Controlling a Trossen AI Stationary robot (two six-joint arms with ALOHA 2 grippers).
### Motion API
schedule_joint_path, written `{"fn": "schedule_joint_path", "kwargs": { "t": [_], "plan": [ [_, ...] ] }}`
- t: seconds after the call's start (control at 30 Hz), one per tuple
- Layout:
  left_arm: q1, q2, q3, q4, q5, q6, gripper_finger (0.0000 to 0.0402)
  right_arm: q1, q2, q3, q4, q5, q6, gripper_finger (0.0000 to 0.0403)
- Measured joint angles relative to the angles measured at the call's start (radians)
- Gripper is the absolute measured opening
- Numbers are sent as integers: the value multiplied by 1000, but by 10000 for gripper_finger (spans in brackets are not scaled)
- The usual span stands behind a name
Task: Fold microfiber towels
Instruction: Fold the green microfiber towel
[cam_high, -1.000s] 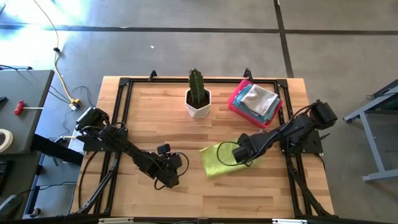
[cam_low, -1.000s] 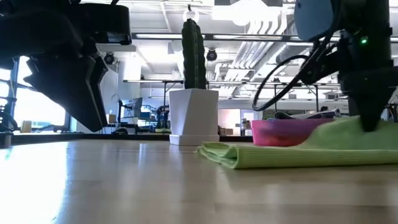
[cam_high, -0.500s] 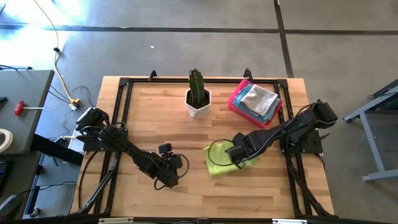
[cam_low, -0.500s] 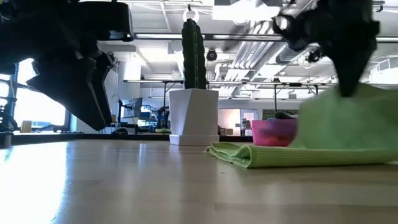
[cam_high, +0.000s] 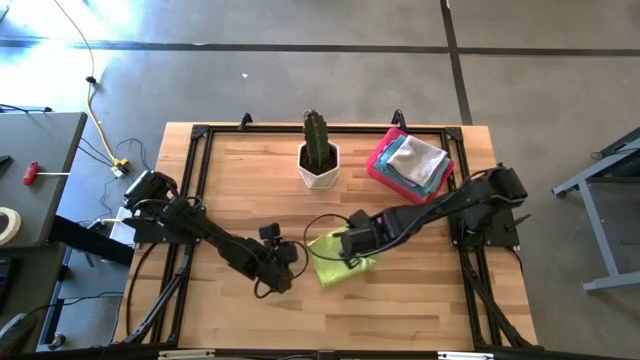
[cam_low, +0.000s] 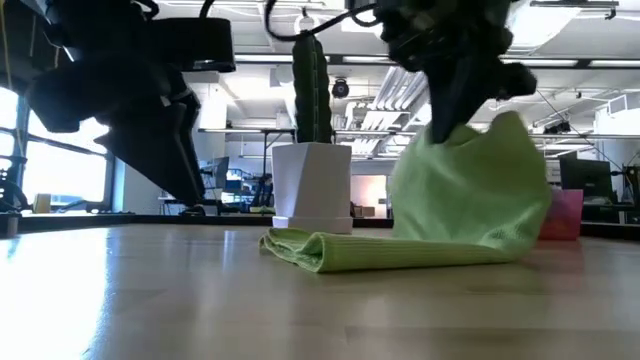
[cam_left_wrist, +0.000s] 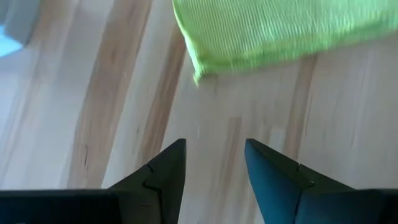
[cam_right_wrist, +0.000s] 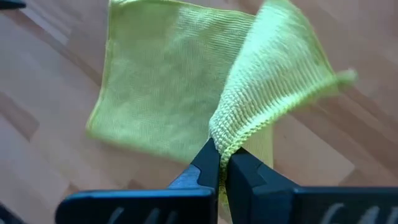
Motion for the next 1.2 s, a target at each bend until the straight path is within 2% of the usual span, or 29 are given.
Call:
{"fn": "schedule_joint_path", "kwargs": {
  "t": [0.17,0.47,0.7,1.0,1.2],
  "plan": [
    [8,0,-33,68,-31,19,156,-13,100,72,21,-8,-32,0],
    [6,0,-57,56,-22,26,156,-16,256,264,26,62,-33,0],
    [-5,0,-57,12,-21,31,156,-15,355,342,41,93,-33,0],
    [-18,0,-57,-15,-30,25,156,6,369,344,86,-20,-57,0],
    [-18,0,-57,-19,-45,14,156,33,368,344,206,-29,-81,0]
  ]
}}
